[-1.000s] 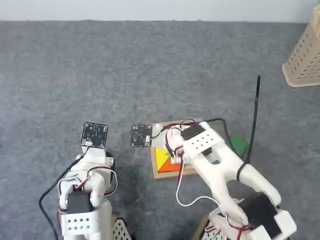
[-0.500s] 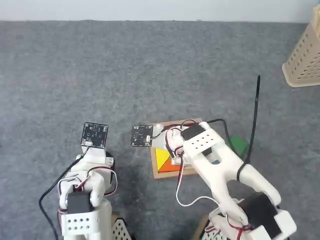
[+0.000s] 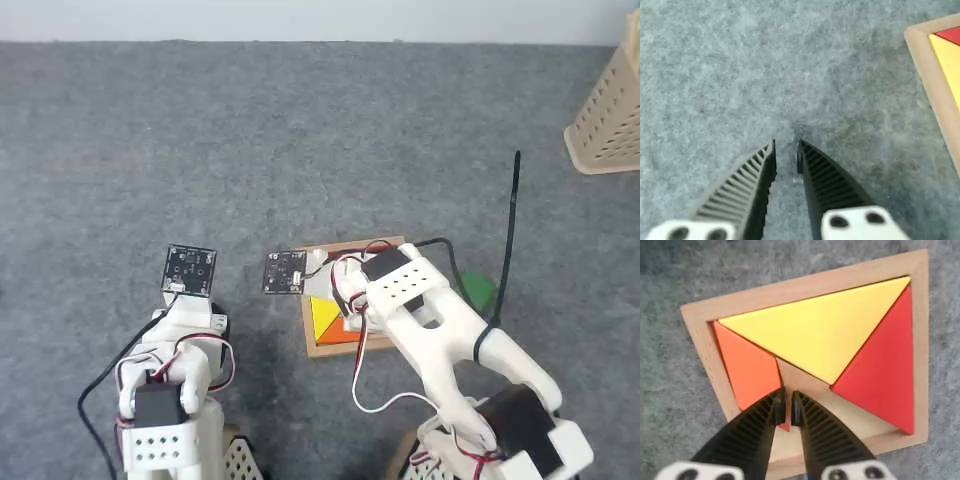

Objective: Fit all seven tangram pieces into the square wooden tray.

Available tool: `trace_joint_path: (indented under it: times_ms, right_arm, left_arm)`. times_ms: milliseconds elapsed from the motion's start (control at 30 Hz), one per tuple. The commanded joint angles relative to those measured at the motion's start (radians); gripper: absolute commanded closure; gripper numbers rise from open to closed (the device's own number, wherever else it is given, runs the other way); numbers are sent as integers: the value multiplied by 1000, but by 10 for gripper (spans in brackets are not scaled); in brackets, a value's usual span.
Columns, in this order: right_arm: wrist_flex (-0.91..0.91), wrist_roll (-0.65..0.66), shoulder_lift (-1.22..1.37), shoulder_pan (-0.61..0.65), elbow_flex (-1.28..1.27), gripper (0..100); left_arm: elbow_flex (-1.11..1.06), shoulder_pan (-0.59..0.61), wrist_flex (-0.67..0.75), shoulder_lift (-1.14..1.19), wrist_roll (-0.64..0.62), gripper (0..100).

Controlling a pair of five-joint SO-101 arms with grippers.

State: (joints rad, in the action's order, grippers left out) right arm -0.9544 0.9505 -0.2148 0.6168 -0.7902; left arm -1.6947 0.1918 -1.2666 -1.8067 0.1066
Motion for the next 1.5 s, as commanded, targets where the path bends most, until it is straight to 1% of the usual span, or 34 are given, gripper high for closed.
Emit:
trace_joint_path:
  times_ms: [0, 67, 133, 200, 300, 367, 467, 533, 667, 833, 867, 967, 1033, 1167, 1367, 1467]
  right_arm:
    - [-45, -12, -59, 2, 46, 992]
    - [-70, -15, -59, -13, 68, 992]
    - [-82, -71, -59, -48, 100, 992]
    - [-84, -193, -59, -116, 147, 992]
    - [-77, -393, -59, -255, 213, 992]
    - [-84, -496, -59, -354, 232, 992]
    - [-84, -609, -59, -489, 238, 992]
    - [-93, -660, -59, -559, 238, 992]
    - [-163, -704, -48, -654, 238, 992]
    - [-249, -701, -47, -671, 232, 988]
    - [-259, -697, -47, -670, 221, 971]
    - [-234, -698, -47, -668, 161, 880]
    - [-197, -701, -47, -668, 121, 850]
    - [-156, -706, -45, -674, 104, 853]
    - [-130, -746, -45, -676, 109, 850]
    - [-150, -792, -25, -677, 158, 850]
  left_arm:
    - [10, -3, 0, -21, -8, 929]
    - [10, -3, 0, -21, -8, 929]
    - [10, -3, 0, -21, -8, 929]
    - [10, -3, 0, -21, -8, 929]
    - [10, -3, 0, -21, -8, 929]
    - [10, -3, 0, -21, -8, 929]
    - [10, -3, 0, -21, -8, 929]
    - [10, -3, 0, -21, -8, 929]
    - [10, -3, 0, -21, -8, 929]
    - [10, -3, 0, -21, -8, 929]
    - [10, -3, 0, -21, -8, 929]
    - [10, -3, 0, -21, -8, 929]
    - [10, -3, 0, -21, -8, 929]
    - [10, -3, 0, -21, -8, 929]
    - [10, -3, 0, -21, -8, 929]
    - [10, -3, 0, -21, -8, 929]
